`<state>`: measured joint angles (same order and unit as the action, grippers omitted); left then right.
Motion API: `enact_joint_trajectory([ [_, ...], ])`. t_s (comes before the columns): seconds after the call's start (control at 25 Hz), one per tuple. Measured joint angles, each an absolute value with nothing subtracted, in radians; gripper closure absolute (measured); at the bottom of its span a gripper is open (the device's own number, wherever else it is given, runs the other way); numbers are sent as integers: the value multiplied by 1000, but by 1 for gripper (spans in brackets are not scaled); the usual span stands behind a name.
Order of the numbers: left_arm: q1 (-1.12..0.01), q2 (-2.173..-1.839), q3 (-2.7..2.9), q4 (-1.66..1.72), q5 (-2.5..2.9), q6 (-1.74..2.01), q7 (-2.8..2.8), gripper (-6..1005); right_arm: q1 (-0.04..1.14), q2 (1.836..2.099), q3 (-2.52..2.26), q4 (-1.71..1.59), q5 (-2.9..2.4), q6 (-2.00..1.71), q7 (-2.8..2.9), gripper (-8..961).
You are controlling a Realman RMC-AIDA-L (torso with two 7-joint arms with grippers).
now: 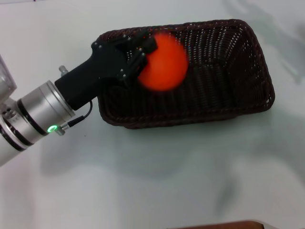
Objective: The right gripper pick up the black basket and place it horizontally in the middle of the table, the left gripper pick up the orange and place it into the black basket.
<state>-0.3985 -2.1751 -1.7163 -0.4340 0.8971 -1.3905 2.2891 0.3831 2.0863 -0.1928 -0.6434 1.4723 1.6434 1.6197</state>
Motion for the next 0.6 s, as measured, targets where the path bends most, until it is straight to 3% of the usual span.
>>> enact_joint_trajectory([
  [0.2, -412, -2175, -1701, -363, 839, -1391, 2342, 754, 364, 2086, -153, -516, 1585, 1671, 1440, 325],
  [0.6, -311, -2175, -1754, -278, 585, -1395, 2625, 586, 371, 2086, 5, -185, 1671, 1719, 871, 324],
])
